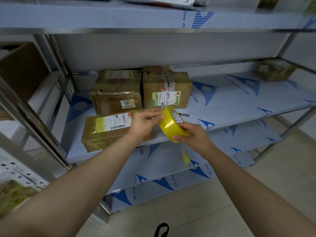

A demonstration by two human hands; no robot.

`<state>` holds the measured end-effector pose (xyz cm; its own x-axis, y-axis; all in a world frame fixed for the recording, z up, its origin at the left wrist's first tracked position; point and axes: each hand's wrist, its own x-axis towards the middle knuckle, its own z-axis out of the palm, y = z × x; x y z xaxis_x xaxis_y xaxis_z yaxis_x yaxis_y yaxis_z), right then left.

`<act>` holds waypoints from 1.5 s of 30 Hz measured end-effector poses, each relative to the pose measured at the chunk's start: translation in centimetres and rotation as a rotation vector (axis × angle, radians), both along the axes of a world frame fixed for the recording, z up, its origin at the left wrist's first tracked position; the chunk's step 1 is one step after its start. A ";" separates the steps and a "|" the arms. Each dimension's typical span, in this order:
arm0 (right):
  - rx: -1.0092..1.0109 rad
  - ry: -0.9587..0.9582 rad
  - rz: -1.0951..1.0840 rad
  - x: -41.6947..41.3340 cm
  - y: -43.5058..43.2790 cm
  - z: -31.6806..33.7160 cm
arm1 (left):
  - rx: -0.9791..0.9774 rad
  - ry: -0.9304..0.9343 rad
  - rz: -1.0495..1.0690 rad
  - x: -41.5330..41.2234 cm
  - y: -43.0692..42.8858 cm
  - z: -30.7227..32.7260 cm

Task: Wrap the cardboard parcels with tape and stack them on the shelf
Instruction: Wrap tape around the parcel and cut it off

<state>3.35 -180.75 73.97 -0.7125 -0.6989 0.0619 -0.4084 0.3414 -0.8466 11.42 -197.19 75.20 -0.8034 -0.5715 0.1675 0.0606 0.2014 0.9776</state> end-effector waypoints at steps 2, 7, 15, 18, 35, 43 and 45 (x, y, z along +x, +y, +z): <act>0.004 -0.042 0.011 0.6 0.2 0.8 | 0.049 0.019 0.008 0.1 0.0 0.3; 0.014 -0.121 0.053 2.5 -0.4 2.7 | 0.046 -0.109 0.039 -0.1 -0.6 0.6; 0.026 -0.306 0.055 4.5 -1.6 4.1 | 0.028 -0.373 -0.011 -0.9 -3.3 1.2; -0.078 -0.438 -0.003 5.0 -2.6 4.2 | 0.017 -0.414 -0.002 -1.3 -4.2 1.4; -0.151 -0.523 -0.044 8.1 -4.9 3.0 | -0.269 -0.526 0.152 -4.1 -12.5 1.0; -0.263 -0.464 -0.168 9.3 -7.1 1.6 | -0.430 -0.655 0.071 -4.5 -13.8 -1.0; -0.263 -0.465 -0.185 9.4 -7.4 1.2 | -0.407 -0.638 0.063 -4.5 -14.1 -1.5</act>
